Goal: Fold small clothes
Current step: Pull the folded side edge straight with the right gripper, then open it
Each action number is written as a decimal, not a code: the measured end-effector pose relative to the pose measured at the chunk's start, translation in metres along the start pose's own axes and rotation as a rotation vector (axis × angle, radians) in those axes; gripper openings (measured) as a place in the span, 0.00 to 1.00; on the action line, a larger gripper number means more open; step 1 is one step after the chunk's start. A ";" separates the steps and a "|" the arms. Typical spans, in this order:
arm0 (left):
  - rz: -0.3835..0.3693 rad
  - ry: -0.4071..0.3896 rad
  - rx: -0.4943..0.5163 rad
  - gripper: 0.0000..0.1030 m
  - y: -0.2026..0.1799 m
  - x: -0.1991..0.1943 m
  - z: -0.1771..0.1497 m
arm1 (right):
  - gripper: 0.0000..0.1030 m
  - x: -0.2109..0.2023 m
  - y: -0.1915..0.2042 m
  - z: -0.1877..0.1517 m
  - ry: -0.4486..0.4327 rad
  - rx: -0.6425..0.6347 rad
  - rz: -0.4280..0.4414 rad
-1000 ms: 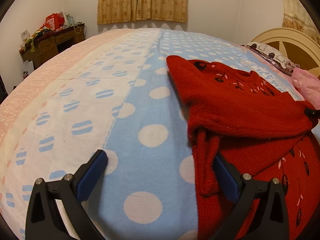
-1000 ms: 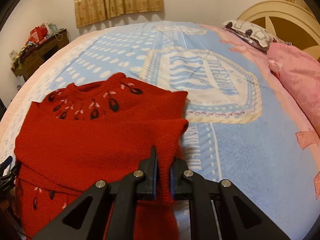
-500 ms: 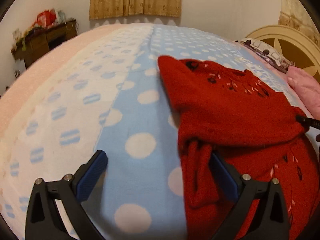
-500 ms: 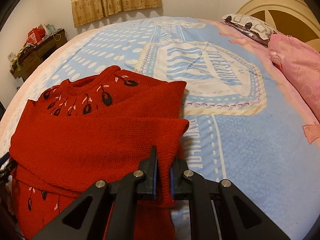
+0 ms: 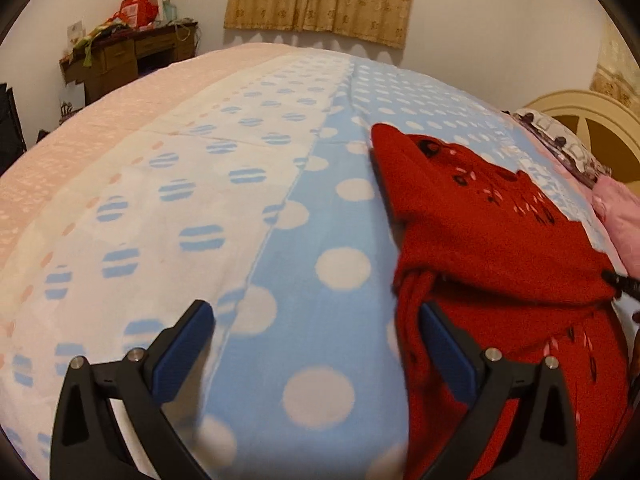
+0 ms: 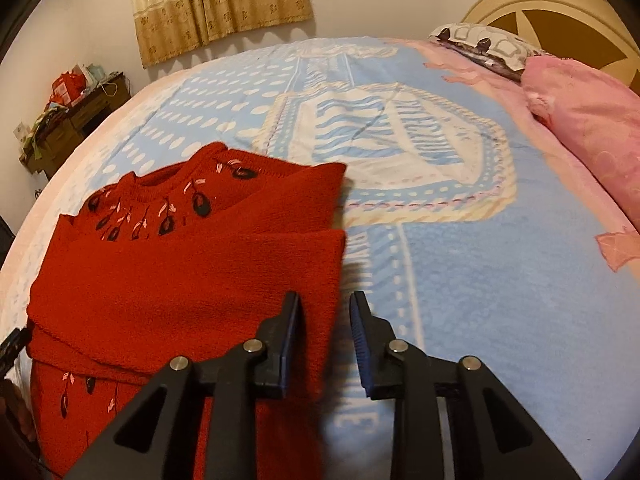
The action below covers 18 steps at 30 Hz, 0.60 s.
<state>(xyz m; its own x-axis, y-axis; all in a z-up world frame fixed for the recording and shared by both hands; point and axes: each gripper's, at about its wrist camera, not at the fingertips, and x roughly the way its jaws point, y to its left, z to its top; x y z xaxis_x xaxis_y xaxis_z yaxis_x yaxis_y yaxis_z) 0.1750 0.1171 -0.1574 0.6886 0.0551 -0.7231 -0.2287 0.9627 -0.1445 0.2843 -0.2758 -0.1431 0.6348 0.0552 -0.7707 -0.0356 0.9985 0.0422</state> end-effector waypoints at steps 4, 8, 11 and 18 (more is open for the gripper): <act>0.030 -0.118 -0.003 1.00 -0.001 -0.028 0.005 | 0.40 -0.018 0.002 0.003 -0.064 -0.009 -0.007; 0.026 -0.134 0.008 1.00 -0.011 -0.021 0.031 | 0.40 -0.029 0.026 0.005 -0.101 -0.080 0.062; 0.066 -0.076 0.059 1.00 -0.025 0.007 0.039 | 0.40 -0.019 0.046 0.002 -0.053 -0.142 0.117; 0.065 -0.006 0.070 1.00 -0.024 0.028 0.026 | 0.40 0.012 0.033 -0.006 0.058 -0.079 0.194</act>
<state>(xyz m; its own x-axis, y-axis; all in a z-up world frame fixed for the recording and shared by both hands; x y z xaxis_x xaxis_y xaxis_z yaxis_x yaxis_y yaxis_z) 0.2177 0.1025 -0.1560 0.6778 0.1190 -0.7255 -0.2245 0.9732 -0.0501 0.2858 -0.2422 -0.1547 0.5644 0.2440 -0.7886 -0.2145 0.9659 0.1453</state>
